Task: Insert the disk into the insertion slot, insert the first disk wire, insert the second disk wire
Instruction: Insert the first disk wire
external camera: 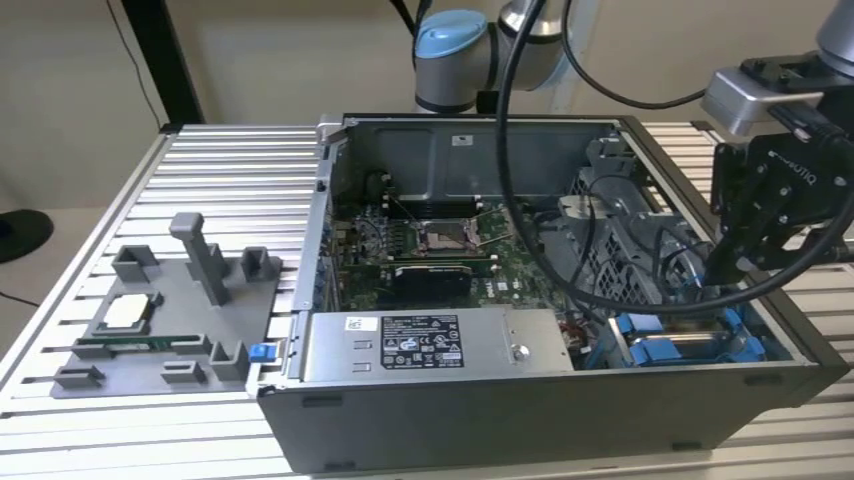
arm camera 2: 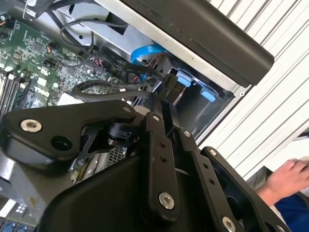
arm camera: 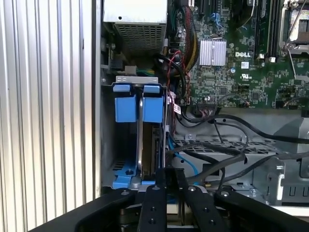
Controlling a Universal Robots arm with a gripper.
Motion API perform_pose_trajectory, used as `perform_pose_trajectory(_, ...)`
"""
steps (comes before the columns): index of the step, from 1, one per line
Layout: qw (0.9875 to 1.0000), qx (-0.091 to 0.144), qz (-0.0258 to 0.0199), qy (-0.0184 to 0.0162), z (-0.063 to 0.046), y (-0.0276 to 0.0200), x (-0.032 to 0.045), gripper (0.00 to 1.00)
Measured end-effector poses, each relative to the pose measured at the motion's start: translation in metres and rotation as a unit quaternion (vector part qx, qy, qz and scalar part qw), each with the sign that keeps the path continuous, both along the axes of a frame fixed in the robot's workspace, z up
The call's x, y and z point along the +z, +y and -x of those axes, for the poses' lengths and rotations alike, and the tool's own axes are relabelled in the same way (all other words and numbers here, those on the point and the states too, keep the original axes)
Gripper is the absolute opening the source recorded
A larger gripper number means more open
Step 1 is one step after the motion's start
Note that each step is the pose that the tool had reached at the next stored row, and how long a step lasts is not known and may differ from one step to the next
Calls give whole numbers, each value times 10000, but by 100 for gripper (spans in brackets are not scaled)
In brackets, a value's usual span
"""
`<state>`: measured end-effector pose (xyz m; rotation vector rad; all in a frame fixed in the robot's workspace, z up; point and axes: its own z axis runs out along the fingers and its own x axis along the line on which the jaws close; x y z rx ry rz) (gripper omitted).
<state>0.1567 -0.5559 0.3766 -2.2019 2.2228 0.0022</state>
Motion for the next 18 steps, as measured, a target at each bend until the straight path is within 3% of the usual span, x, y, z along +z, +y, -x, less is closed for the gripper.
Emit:
perform_pose_trajectory(4,10000,-79,0,58,0,-21,-32,0)
perform_pose_trajectory(6,9999,-92,0,71,-3,-29,-54,0)
perform_pose_trajectory(18,9997,-220,-25,90,-36,-43,-187,0)
